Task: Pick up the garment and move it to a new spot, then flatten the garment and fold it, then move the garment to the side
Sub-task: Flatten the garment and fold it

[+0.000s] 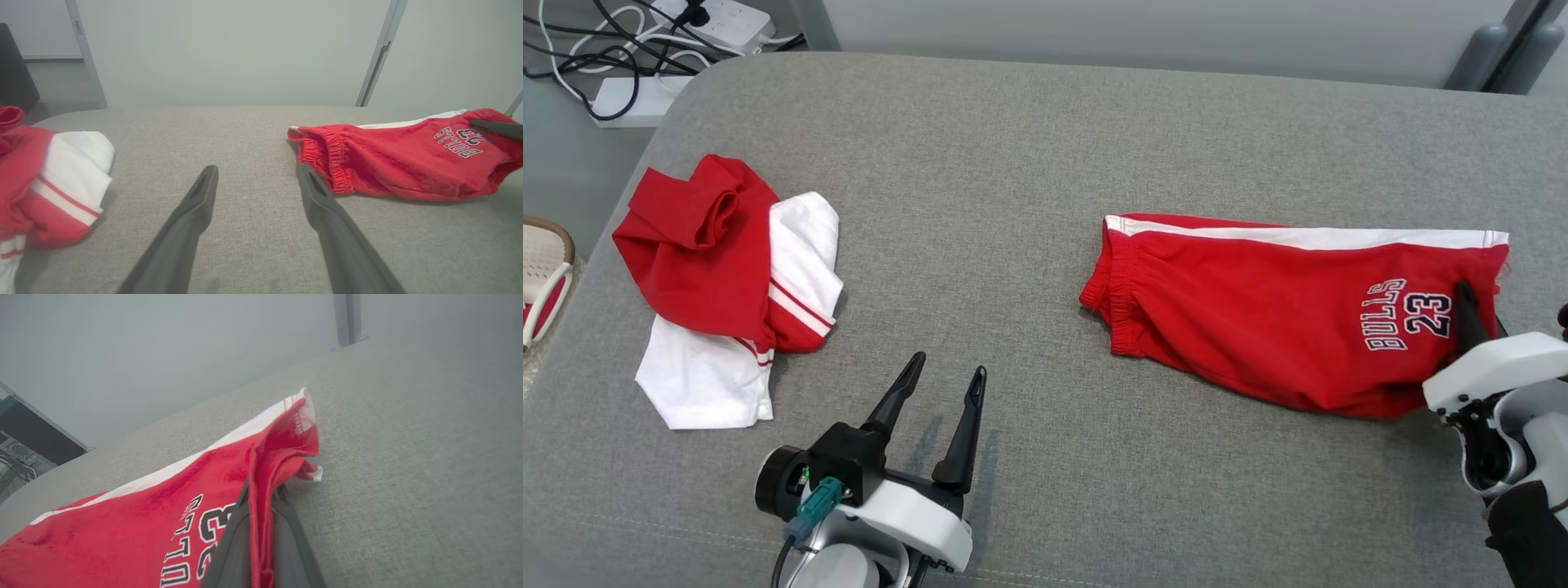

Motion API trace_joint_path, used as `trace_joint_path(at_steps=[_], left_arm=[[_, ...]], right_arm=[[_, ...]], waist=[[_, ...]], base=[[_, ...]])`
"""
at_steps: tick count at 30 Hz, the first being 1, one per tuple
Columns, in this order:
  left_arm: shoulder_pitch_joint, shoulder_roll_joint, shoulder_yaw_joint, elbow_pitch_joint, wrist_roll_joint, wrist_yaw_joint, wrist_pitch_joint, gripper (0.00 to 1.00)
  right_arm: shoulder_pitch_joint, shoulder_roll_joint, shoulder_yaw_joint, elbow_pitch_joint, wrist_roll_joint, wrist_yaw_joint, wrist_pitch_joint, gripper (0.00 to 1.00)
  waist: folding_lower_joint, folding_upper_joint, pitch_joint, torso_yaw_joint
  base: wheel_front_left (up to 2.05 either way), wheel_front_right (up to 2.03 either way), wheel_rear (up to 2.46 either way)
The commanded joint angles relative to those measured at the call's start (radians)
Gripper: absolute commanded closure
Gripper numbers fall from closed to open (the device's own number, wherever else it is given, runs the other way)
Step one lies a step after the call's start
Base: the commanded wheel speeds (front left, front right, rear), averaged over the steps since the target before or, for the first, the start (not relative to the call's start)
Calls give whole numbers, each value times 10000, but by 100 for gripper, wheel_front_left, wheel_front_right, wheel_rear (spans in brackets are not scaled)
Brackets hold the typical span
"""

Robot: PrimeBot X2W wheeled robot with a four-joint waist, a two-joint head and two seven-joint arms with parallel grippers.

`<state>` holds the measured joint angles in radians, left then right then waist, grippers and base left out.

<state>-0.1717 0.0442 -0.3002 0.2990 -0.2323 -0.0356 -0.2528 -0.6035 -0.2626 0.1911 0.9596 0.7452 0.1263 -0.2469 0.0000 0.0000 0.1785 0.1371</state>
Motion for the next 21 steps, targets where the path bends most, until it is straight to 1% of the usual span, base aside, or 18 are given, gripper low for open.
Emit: trace_joint_path(at_steps=[1,6,11,14,16,21], left_arm=[[-161,60,279,-218,-77,5,-90,0],[-94,60,159,-163,-223,43,-90,0],[-76,60,9,-114,-387,49,-90,0],[-85,60,-141,-103,-496,62,-90,0],[-89,60,-194,-108,-544,82,-90,0],[-99,60,-466,-133,-773,186,-90,0]], right_arm=[[105,-11,407,-503,136,44,-119,100],[14,-60,1696,-1818,633,44,-70,100],[-285,-83,2900,-2532,952,44,240,100],[-583,4,3549,-2600,1037,44,473,100],[-691,53,3721,-2564,1083,44,537,100],[-1314,223,4341,-2004,1177,44,723,100]], waist=[[0,0,-52,-33],[0,0,-173,-6],[0,0,-186,255],[0,0,-132,517],[0,0,-110,620],[0,0,11,1206]], base=[[0,0,0],[0,0,0],[0,0,0],[0,0,0],[0,0,0],[0,0,0]])
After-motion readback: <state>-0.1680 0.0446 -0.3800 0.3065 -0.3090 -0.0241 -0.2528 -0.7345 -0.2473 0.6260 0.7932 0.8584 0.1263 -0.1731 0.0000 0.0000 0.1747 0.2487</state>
